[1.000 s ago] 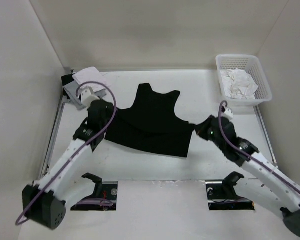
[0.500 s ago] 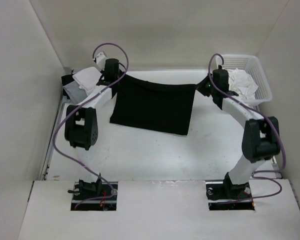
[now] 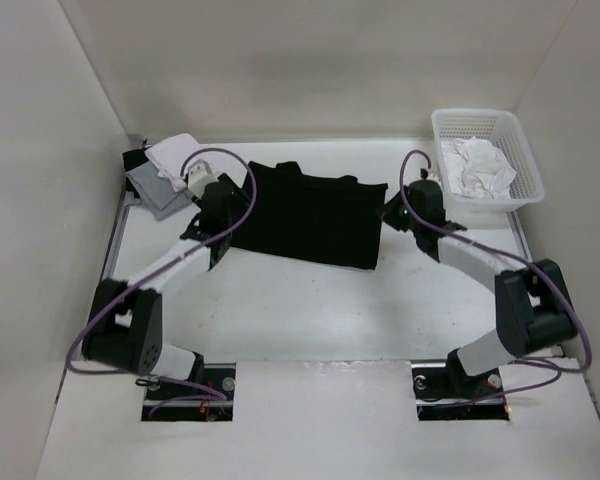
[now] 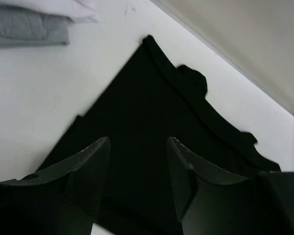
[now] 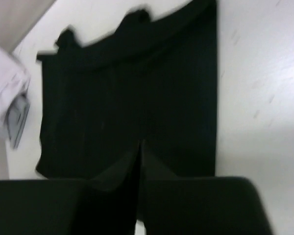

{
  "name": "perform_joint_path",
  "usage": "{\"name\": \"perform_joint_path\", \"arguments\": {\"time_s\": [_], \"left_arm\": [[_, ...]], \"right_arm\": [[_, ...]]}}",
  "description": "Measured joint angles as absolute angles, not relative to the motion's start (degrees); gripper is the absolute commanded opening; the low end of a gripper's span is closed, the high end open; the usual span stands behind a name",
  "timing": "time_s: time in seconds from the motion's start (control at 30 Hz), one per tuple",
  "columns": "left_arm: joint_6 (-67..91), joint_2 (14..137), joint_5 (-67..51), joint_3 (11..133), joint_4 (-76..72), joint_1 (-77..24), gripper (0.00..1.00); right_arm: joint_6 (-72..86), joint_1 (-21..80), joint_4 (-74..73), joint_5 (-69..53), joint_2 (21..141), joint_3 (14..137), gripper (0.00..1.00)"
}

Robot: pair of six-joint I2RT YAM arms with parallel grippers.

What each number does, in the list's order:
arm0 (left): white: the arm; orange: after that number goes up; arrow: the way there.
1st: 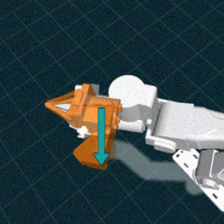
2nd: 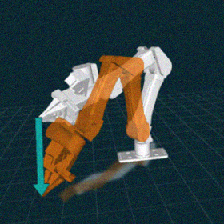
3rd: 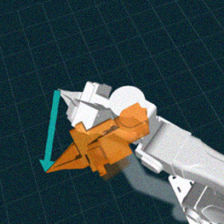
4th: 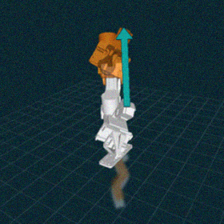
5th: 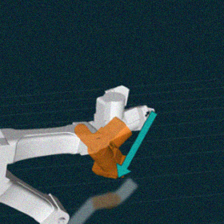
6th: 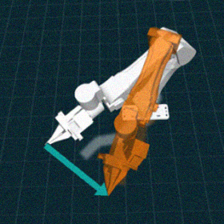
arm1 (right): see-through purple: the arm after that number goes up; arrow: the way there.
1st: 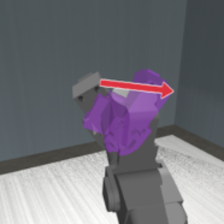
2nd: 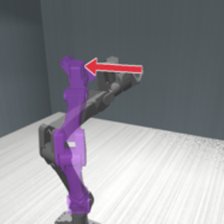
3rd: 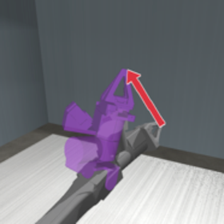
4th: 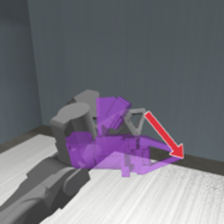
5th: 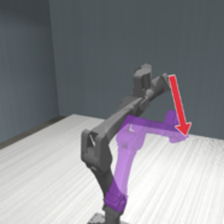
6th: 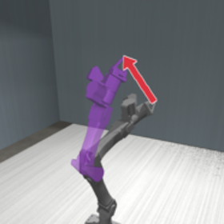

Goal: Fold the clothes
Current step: Fold the tank top

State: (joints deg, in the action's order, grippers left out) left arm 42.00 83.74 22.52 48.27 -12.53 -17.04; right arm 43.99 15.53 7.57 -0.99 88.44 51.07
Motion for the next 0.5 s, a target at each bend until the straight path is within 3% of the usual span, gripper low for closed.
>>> {"name": "perform_joint_path", "arguments": {"time_s": [0.07, 0.17, 0.23, 0.37, 0.5], "left_arm": [[42.6, 77.6, 22.7, 41.8, -14.6, -18.1, 0.49], [43.3, 73.3, 21.9, 33.6, -15.2, -16.3, 0.53], [43.7, 73.4, 20.5, 29.8, -14.8, -14.3, 0.57], [44.4, 76.1, 16.6, 27.3, -13.8, -10.8, 0.64], [45.8, 80.0, 13.8, 27.3, -15.8, -9.7, 0.59]], "right_arm": [[44.8, 19.0, 10.0, -0.6, 83.1, 44.2, 0.04], [46.4, 23.1, 12.1, 0.4, 76.8, 34.0, 0.33], [47.2, 24.5, 12.0, 1.7, 73.4, 28.4, 0.45], [48.2, 24.9, 11.0, 4.7, 67.7, 21.9, 0.54], [48.5, 24.3, 11.3, 5.7, 68.3, 21.3, 0.55]]}}
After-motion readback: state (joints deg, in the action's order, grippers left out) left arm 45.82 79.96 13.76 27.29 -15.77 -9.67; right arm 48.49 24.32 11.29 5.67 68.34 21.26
